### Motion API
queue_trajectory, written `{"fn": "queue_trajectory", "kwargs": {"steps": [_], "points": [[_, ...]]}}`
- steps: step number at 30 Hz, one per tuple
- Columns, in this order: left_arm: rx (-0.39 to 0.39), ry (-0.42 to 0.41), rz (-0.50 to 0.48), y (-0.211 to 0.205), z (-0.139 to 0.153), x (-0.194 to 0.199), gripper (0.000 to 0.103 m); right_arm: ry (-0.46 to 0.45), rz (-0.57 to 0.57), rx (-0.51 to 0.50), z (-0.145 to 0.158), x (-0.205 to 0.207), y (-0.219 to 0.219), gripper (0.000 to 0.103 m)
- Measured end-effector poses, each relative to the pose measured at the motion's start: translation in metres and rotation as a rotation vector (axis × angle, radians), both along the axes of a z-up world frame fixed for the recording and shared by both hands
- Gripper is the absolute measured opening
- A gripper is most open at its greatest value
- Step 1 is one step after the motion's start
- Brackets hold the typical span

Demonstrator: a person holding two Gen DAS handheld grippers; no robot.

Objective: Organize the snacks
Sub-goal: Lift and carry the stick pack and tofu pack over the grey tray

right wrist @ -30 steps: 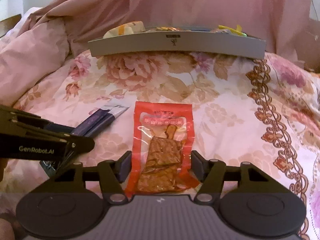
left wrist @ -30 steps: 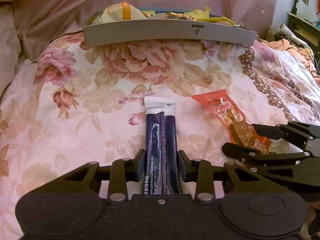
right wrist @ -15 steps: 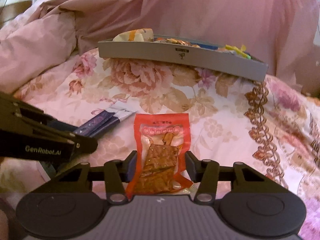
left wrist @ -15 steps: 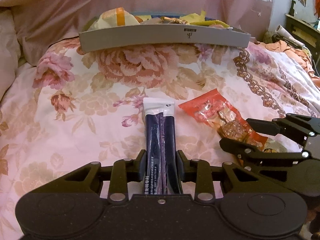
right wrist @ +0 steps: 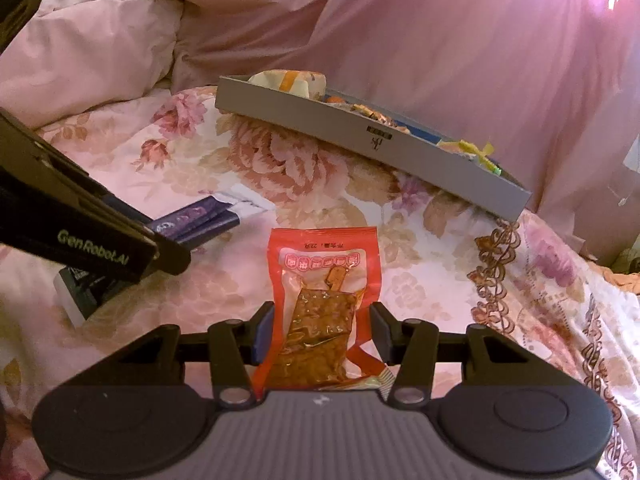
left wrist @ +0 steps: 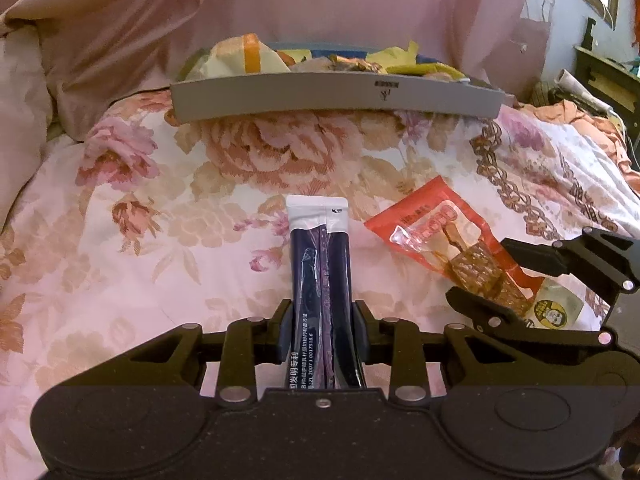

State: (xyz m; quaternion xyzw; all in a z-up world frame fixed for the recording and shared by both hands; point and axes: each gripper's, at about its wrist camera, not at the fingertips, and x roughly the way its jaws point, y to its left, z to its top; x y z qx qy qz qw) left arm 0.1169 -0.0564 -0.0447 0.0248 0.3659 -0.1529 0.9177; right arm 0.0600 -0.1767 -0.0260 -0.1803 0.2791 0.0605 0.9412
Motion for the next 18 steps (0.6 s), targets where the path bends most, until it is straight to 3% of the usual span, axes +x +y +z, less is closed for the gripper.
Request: {"fn": "queue_trajectory", "kwargs": {"steps": [18], "points": [[-0.048, -0.124, 0.026, -0.001, 0.046, -0.008, 0.033, -0.189, 0.010, -0.075, 0.032, -0.015, 0.002, 0.055]]}}
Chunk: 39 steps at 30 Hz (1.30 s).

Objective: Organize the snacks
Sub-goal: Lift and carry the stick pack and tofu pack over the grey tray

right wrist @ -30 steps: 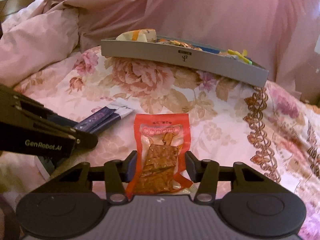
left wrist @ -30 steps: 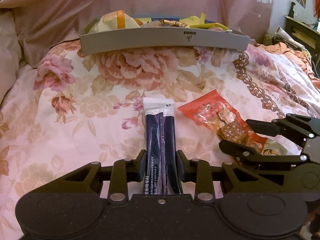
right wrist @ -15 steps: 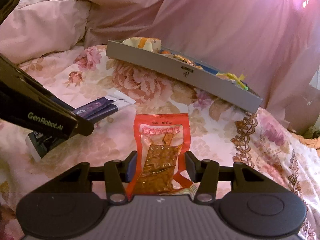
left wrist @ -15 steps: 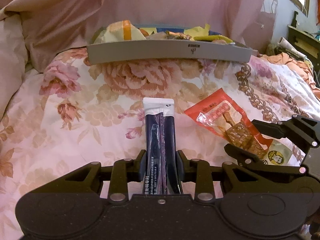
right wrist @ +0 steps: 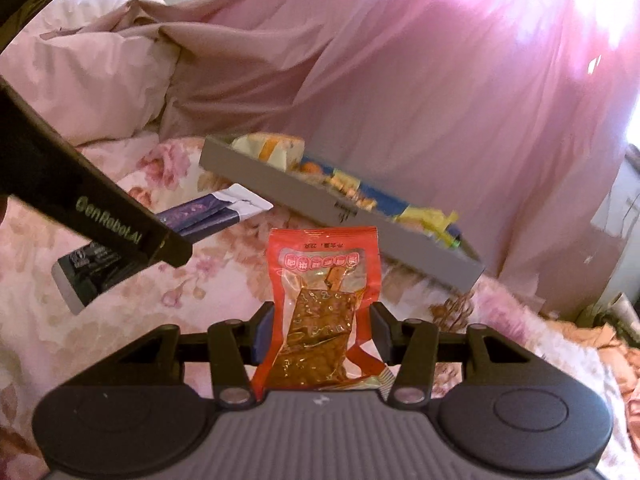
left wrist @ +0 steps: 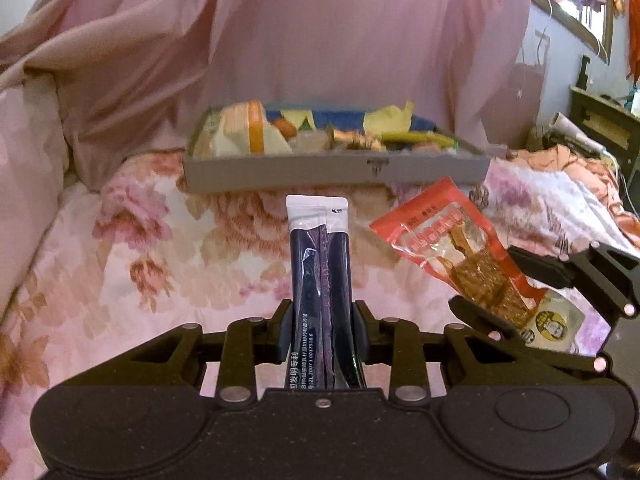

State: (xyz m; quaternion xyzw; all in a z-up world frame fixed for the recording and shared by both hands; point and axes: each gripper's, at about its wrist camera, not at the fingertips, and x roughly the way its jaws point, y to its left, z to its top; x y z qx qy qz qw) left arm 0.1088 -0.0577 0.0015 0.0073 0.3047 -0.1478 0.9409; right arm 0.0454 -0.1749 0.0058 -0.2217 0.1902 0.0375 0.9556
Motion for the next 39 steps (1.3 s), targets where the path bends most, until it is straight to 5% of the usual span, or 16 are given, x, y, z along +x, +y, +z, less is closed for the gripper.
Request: {"fn": "queue_trajectory", "kwargs": {"steps": [12, 20, 27, 39], "points": [[-0.052, -0.128, 0.043, -0.001, 0.061, 0.047, 0.033, -0.102, -0.011, 0.002, 0.037, 0.018, -0.005, 0.055], [-0.045, -0.212, 0.024, -0.017, 0.096, 0.108, 0.033, -0.206, 0.029, -0.033, 0.083, 0.087, -0.012, 0.055], [-0.054, -0.224, 0.013, -0.024, 0.098, 0.169, 0.033, -0.207, 0.033, 0.002, 0.094, 0.152, -0.023, 0.055], [-0.067, -0.146, 0.019, -0.037, 0.067, 0.227, 0.033, -0.117, 0.010, 0.015, 0.057, 0.215, -0.034, 0.055]]}}
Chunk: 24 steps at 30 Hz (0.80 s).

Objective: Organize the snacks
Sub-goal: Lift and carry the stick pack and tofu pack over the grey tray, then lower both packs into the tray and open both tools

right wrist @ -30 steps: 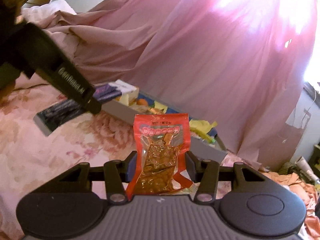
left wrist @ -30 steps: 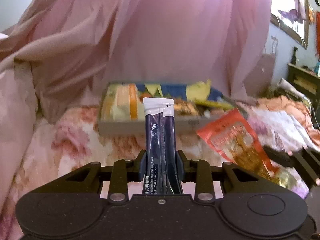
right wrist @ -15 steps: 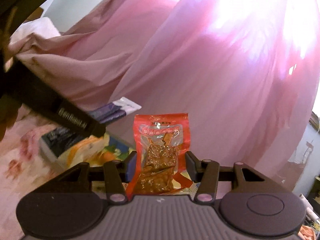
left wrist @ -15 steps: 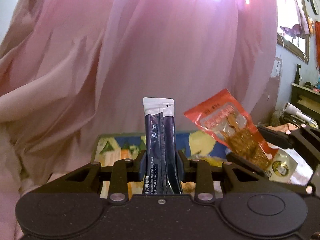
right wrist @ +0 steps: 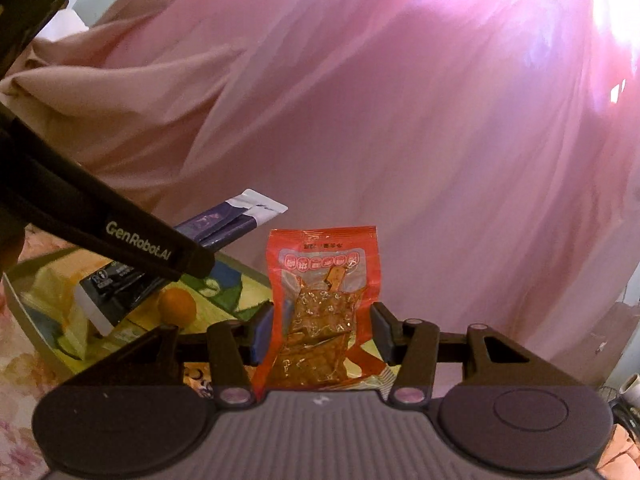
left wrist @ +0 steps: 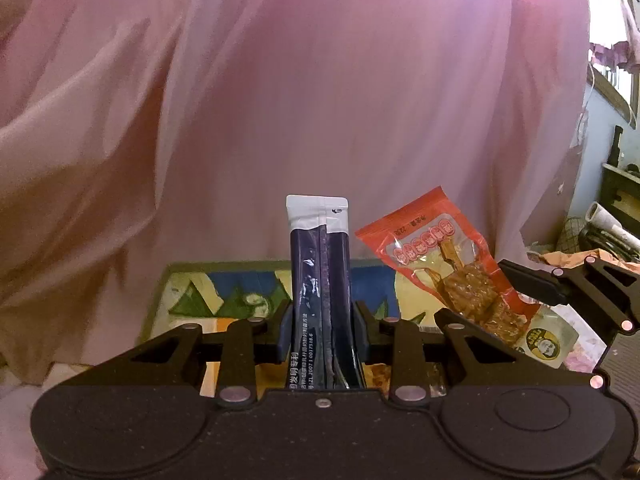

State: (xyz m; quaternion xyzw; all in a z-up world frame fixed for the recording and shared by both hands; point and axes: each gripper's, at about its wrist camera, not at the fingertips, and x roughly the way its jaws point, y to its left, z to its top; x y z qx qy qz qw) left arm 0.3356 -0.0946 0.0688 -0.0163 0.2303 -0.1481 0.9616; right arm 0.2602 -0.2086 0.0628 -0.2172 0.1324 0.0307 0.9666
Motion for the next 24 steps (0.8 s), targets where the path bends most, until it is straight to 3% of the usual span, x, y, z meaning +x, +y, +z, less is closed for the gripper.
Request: {"fn": "queue_trajectory", "kwargs": {"steps": [10, 24], "points": [[0.010, 0.052, 0.004, -0.007, -0.013, 0.011, 0.033, 0.057, -0.009, 0.023, -0.012, 0.013, -0.003, 0.056], [-0.037, 0.126, 0.045, -0.003, -0.016, 0.024, 0.034, 0.123, -0.019, 0.095, -0.017, 0.025, -0.004, 0.058]]}}
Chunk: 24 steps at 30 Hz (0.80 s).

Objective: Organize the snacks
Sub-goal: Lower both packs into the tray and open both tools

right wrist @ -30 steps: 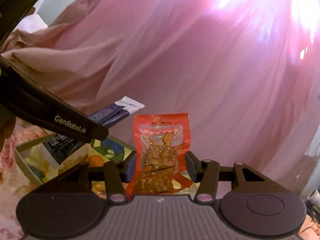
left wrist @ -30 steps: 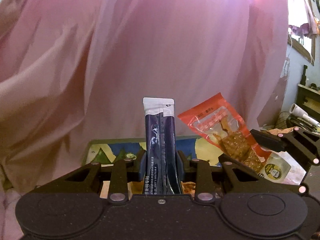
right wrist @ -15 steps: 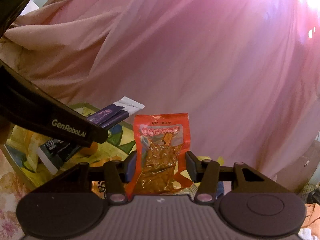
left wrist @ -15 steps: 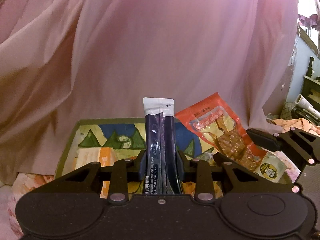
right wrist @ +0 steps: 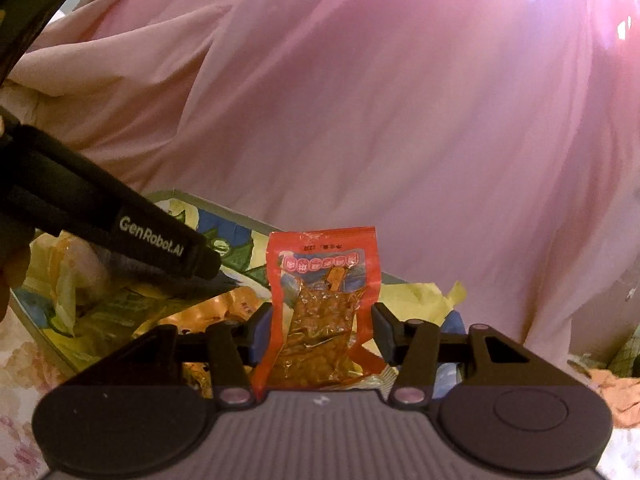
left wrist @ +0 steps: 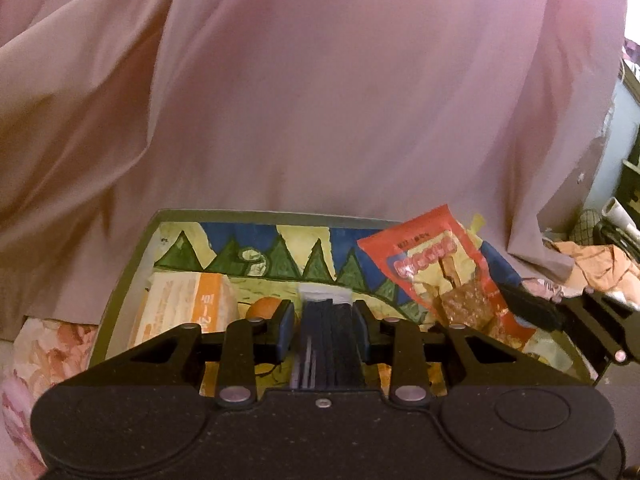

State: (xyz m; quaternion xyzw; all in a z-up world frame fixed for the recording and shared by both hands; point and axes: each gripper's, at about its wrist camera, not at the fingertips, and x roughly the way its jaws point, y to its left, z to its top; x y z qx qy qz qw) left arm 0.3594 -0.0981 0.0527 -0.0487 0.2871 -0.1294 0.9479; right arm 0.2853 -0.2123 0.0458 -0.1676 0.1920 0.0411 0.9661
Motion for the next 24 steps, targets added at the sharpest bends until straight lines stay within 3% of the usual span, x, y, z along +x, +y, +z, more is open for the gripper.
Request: {"fn": "queue_trajectory", "kwargs": {"steps": [2, 5, 9, 12, 19, 21, 24], "points": [[-0.014, 0.003, 0.008, 0.000, 0.002, 0.000, 0.034, 0.012, -0.007, 0.024, 0.001, 0.001, -0.003, 0.058], [-0.027, 0.007, 0.020, 0.002, 0.004, -0.001, 0.046, 0.029, -0.015, 0.047, 0.003, 0.002, -0.006, 0.062], [-0.041, 0.006, 0.046, 0.006, 0.008, -0.004, 0.060, 0.015, -0.028, 0.062, 0.009, 0.001, -0.009, 0.079], [-0.049, -0.003, 0.068, 0.009, 0.013, -0.008, 0.074, 0.008, -0.034, 0.084, 0.015, -0.002, -0.012, 0.085], [-0.059, -0.041, 0.088, 0.016, 0.033, -0.022, 0.085, -0.034, -0.047, 0.111, 0.035, -0.022, -0.018, 0.095], [-0.058, -0.049, 0.096, 0.018, 0.038, -0.027, 0.096, -0.048, -0.049, 0.119, 0.040, -0.029, -0.018, 0.097], [-0.055, -0.072, 0.115, 0.022, 0.045, -0.036, 0.098, -0.062, -0.048, 0.133, 0.046, -0.041, -0.017, 0.099]]}}
